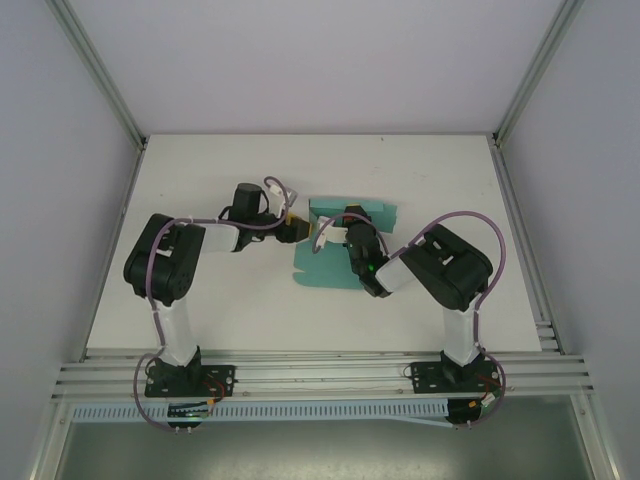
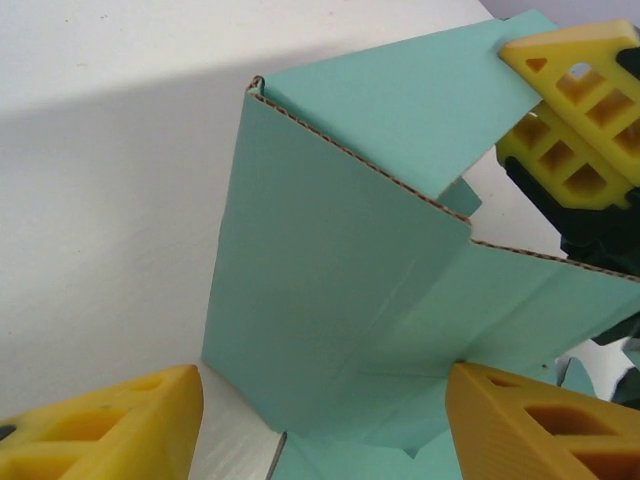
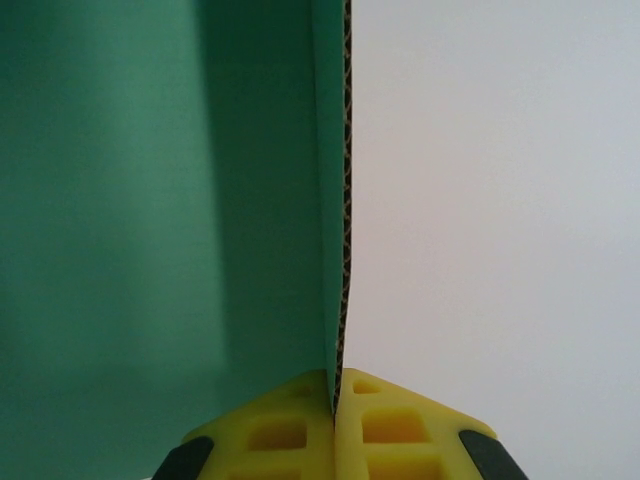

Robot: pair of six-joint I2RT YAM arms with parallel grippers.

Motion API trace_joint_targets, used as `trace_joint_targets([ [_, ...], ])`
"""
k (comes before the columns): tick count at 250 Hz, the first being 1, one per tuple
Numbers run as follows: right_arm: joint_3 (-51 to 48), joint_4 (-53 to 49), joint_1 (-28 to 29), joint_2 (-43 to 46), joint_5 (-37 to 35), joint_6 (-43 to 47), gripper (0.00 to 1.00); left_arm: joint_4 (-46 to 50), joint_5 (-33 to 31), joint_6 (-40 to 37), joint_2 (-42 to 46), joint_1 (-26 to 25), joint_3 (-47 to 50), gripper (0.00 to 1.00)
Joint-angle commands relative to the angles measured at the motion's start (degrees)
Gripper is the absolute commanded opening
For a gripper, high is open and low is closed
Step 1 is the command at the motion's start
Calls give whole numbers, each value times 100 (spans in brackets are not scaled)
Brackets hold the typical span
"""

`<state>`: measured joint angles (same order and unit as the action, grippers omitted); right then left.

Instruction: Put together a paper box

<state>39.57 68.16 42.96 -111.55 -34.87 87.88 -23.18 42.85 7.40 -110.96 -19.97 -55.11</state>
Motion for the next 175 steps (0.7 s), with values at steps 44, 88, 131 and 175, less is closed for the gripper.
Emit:
trace_joint_targets([
  [44,-138,-146,115,216,182,-268,0,479,-510,-385,-302,-191,-509,67],
  [88,-123,-868,136,476,444,-676,0,741,-840,-243,-478,-205,-902,65],
  [131,-77,-1796,150,754,689,-1150,0,841,-1547,-76,-611,-355,-1072,67],
  [175,-24,-1985,116,736,640,-1229,0,474,-1489,-109,-548,-447,-880,55],
])
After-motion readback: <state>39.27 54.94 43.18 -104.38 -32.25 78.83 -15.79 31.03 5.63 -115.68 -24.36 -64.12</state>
